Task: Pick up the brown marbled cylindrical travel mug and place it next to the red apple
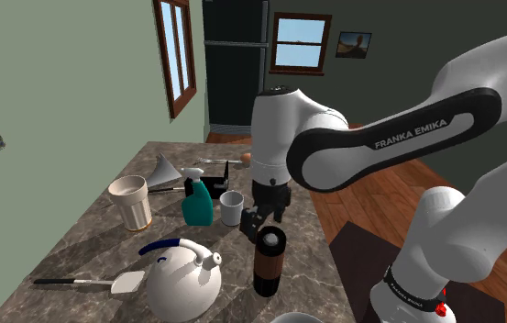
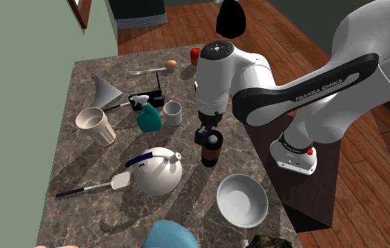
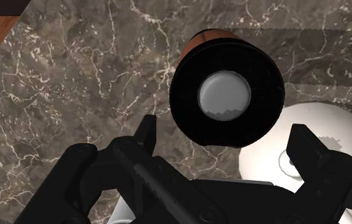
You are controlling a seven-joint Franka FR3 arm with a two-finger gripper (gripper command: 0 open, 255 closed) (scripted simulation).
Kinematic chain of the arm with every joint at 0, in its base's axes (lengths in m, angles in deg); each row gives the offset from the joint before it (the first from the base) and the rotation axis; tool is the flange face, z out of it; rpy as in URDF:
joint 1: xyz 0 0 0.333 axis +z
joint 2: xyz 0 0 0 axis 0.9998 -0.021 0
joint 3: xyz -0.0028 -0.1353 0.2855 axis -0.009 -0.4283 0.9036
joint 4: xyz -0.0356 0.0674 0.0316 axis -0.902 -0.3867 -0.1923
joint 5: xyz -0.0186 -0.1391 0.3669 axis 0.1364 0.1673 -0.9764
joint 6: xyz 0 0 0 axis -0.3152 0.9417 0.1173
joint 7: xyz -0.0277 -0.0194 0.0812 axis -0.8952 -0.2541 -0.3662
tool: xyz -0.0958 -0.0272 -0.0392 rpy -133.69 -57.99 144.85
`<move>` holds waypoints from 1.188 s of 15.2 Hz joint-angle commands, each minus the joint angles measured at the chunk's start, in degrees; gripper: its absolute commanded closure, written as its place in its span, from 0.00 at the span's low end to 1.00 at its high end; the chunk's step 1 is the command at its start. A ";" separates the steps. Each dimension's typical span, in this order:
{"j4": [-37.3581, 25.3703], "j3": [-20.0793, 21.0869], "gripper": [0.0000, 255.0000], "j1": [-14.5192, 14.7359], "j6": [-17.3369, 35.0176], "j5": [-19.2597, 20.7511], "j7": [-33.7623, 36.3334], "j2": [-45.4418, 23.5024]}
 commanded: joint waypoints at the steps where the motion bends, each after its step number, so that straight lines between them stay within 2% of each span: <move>1: 1.00 0.40 0.00 0.03 1.75 -0.09 0.16 -0.72; 4: 2.31 0.82 0.00 0.01 3.99 -0.15 0.25 -1.65; 11: 2.31 0.82 0.00 0.02 3.98 -0.15 0.25 -1.65; 12: 2.31 0.82 1.00 0.02 3.98 -0.15 0.25 -1.65; 18: 2.30 0.81 1.00 0.01 3.97 -0.15 0.25 -1.65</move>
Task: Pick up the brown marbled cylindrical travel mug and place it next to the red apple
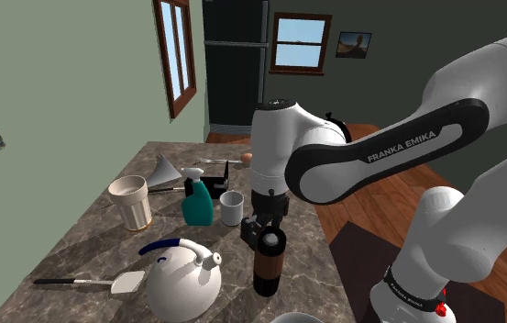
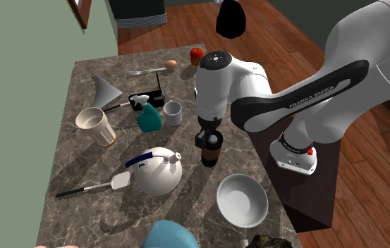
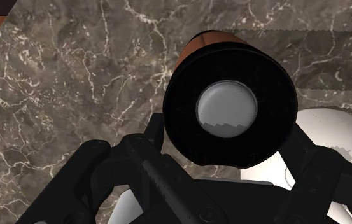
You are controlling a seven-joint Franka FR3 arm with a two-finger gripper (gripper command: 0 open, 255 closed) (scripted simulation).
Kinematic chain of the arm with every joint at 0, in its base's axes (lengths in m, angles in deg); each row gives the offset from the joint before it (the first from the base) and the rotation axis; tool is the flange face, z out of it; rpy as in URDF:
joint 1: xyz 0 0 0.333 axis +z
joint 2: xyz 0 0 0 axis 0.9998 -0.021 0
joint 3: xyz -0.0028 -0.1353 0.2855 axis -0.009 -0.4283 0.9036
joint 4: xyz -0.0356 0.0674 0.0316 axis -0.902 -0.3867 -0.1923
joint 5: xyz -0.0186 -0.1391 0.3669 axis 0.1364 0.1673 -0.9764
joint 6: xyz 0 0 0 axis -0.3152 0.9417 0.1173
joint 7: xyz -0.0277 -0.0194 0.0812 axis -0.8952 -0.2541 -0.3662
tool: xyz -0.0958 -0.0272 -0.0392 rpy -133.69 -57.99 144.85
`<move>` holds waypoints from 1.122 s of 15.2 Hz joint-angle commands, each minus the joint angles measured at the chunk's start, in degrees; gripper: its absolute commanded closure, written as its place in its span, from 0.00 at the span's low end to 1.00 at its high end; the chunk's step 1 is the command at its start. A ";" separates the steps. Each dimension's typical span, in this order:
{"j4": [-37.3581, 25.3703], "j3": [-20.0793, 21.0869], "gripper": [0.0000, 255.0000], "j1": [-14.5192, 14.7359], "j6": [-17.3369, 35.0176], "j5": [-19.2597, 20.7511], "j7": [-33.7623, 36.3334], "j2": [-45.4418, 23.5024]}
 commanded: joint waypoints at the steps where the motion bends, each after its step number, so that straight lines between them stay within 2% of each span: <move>1: 0.01 0.00 1.00 0.00 -0.01 0.00 0.00 -0.01; 3: 0.02 0.01 1.00 0.01 0.01 -0.01 0.01 -0.01; 17: -7.97 -2.05 1.00 -0.10 -11.75 0.58 -0.17 3.82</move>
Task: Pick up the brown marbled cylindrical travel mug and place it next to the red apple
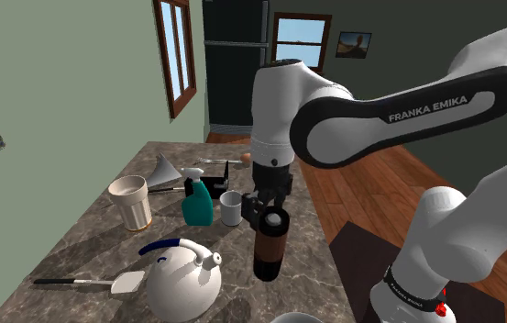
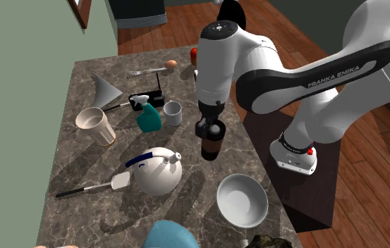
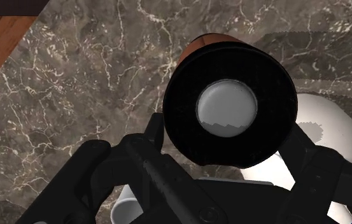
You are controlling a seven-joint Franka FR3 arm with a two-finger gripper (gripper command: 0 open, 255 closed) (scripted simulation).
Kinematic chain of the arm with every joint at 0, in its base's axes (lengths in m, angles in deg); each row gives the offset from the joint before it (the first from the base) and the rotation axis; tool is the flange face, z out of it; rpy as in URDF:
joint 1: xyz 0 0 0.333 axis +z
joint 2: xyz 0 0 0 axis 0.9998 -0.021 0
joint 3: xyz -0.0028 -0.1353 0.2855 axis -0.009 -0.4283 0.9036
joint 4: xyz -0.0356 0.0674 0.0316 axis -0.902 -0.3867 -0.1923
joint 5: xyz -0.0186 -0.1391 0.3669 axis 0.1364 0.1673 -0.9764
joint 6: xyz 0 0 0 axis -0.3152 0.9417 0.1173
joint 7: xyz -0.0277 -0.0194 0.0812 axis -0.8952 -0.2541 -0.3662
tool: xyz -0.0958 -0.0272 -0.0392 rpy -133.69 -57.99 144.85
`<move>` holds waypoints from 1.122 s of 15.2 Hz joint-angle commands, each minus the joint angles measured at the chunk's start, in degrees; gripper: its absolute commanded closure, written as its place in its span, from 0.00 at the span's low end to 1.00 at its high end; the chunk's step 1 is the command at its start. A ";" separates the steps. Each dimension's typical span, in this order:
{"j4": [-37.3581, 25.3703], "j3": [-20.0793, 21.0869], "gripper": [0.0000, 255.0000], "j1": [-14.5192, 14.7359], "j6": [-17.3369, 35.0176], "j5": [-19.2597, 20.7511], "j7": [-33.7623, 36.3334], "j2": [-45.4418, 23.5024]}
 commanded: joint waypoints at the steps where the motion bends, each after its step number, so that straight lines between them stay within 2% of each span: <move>1: -1.39 -0.25 1.00 -0.03 -1.73 0.11 0.06 0.38; 17: -13.24 -1.93 1.00 -0.60 -14.09 1.27 0.47 0.88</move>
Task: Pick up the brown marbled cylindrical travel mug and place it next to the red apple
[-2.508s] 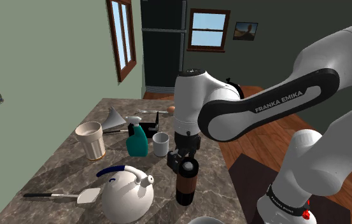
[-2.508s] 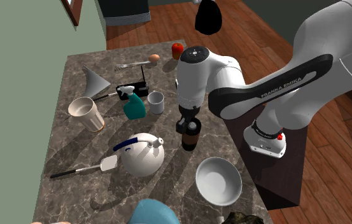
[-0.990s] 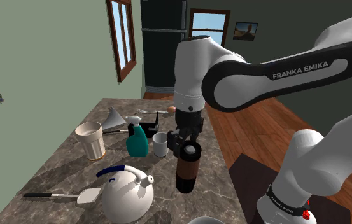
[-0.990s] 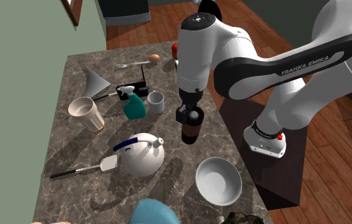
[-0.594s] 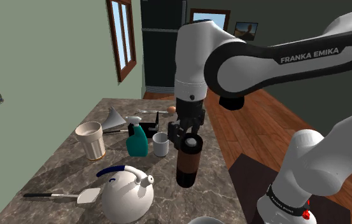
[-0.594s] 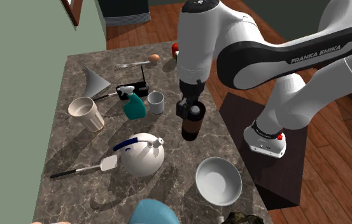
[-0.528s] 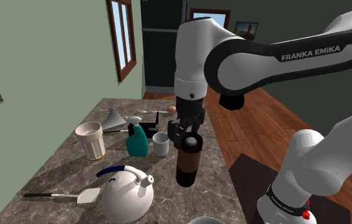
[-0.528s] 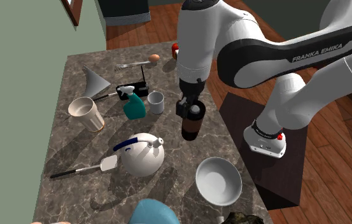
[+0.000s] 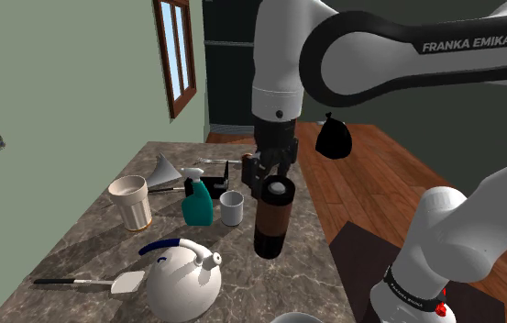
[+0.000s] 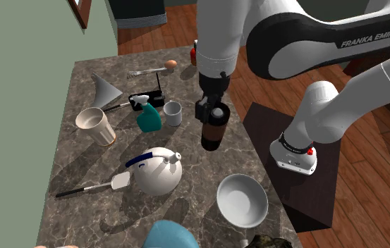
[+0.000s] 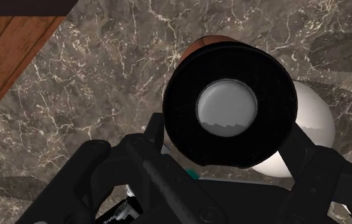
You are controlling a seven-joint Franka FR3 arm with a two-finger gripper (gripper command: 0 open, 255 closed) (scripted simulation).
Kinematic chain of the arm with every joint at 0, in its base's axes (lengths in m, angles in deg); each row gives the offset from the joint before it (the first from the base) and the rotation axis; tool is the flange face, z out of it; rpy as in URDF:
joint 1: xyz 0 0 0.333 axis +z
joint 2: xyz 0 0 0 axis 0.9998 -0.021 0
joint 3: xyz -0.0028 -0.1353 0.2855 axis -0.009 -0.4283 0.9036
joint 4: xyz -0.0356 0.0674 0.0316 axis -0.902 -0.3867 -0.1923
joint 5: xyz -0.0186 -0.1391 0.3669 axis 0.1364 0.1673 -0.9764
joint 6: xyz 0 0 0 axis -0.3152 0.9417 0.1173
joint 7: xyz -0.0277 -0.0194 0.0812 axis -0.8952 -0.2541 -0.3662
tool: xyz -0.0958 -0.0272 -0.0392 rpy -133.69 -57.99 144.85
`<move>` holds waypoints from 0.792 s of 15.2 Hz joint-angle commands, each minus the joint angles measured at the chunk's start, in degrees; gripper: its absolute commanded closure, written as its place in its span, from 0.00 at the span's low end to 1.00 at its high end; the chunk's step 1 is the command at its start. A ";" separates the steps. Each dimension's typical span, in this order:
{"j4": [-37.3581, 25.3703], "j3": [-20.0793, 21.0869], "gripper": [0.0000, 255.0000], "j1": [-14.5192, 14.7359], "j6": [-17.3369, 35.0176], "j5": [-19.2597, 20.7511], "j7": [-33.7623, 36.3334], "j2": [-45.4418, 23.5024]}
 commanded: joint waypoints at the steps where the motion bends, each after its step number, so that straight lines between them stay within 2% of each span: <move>1: -1.67 -0.18 1.00 -0.08 -1.55 0.15 0.07 -0.08; 12: -11.57 -0.83 1.00 -0.60 -9.75 1.03 0.69 -1.82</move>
